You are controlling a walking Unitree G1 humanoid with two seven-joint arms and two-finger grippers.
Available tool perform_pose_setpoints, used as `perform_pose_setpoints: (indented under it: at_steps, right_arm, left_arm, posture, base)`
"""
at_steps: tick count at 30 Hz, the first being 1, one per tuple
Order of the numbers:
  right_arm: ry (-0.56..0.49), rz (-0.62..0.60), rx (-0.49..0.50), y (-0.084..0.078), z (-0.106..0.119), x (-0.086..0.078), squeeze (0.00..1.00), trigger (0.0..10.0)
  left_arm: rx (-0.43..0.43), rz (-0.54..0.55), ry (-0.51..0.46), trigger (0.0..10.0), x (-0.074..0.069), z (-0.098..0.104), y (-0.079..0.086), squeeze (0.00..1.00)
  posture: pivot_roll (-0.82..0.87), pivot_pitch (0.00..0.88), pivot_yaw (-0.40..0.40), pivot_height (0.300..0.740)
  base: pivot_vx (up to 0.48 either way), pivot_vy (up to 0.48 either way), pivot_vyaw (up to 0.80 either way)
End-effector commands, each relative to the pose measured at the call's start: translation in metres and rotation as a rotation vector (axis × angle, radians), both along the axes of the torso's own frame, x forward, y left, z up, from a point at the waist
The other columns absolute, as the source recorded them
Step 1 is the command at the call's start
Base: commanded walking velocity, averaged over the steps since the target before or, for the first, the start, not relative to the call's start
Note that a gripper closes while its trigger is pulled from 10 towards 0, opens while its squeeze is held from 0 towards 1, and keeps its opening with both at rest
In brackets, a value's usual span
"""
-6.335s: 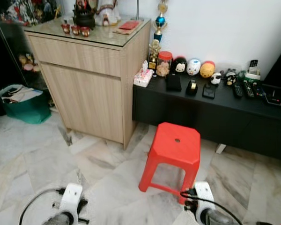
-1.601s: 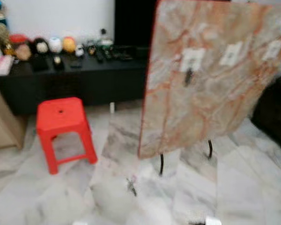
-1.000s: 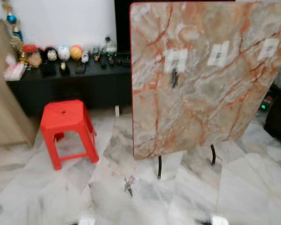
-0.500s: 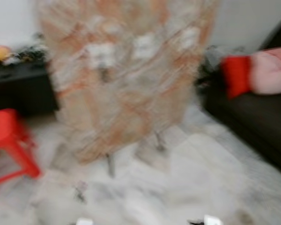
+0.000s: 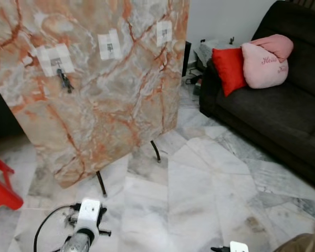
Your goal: Hang keys on a hook
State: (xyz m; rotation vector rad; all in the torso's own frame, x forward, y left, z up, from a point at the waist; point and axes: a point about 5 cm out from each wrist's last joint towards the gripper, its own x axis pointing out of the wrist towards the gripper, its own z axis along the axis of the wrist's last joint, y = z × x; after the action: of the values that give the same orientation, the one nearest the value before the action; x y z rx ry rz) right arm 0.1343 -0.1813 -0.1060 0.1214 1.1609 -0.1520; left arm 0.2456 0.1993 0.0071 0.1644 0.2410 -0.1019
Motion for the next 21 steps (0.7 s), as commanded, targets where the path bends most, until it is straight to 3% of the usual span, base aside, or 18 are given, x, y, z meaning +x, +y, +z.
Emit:
perform_pose_setpoints:
  at_steps: [1,10,21]
  right_arm:
    - [-0.011,0.005,-0.007,-0.002,0.001,0.003,0.0,10.0]
    - [-0.014,0.003,-0.012,-0.003,0.001,0.003,0.0,10.0]
    - [-0.016,0.01,-0.018,-0.004,0.001,0.003,0.0,10.0]
  left_arm:
    - [-0.005,-0.019,-0.043,10.0,0.005,0.011,-0.004,0.0]
    - [-0.073,-0.033,-0.264,10.0,0.018,0.059,-0.028,0.0]
    - [-0.12,-0.088,-0.342,10.0,0.023,0.09,-0.041,0.0]
  posture:
    - [0.0,0.0,-0.067,0.74]
    - [0.0,0.0,-0.074,0.74]
    - [-0.01,0.0,-0.074,0.74]
  base:
    - [0.0,0.0,0.0]
    - [0.0,0.0,0.0]
    - [0.0,0.0,0.0]
